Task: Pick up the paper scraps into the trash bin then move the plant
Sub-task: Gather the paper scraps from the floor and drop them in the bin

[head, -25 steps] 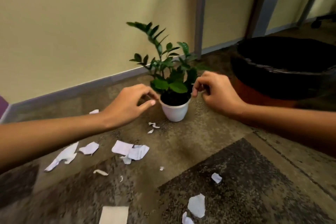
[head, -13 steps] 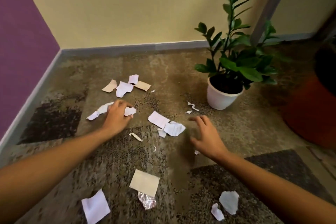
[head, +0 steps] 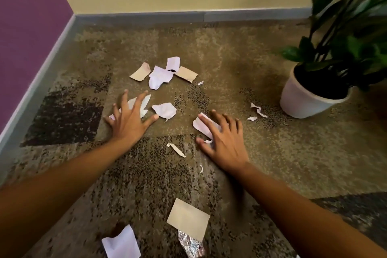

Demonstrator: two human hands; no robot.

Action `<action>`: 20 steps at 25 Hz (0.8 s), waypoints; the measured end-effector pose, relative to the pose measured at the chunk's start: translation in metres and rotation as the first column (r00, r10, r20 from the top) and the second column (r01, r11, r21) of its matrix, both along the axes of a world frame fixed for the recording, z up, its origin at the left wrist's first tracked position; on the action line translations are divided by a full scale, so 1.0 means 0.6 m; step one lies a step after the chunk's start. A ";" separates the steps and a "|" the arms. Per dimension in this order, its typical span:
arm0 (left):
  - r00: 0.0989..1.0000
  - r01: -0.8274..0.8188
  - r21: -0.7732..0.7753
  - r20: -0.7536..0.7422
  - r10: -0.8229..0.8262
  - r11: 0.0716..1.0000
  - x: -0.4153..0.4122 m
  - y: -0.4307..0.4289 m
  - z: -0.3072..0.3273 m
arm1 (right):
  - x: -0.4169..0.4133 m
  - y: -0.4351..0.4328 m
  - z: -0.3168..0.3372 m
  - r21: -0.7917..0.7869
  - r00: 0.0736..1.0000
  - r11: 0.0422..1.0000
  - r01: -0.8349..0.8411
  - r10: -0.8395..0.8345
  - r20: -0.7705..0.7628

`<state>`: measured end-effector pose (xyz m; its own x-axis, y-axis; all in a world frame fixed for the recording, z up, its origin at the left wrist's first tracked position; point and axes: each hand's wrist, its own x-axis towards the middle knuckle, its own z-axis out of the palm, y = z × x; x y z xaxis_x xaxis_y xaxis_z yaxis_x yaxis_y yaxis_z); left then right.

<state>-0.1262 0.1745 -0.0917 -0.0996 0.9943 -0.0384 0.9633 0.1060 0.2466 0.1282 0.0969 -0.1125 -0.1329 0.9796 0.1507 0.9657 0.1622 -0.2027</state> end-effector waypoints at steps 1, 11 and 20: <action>1.000 0.031 0.042 -0.003 -0.030 0.999 0.003 0.004 -0.002 | -0.004 0.011 -0.002 0.052 1.000 0.999 0.013 -0.013 0.001; 0.969 -0.072 0.349 0.246 -0.017 0.934 -0.003 0.072 0.054 | -0.020 0.032 0.003 0.191 0.995 0.980 0.049 -0.031 -0.092; 0.983 -0.041 -0.149 0.171 0.067 0.988 0.069 0.233 0.025 | -0.017 0.037 0.002 0.199 0.997 0.978 0.063 -0.054 -0.052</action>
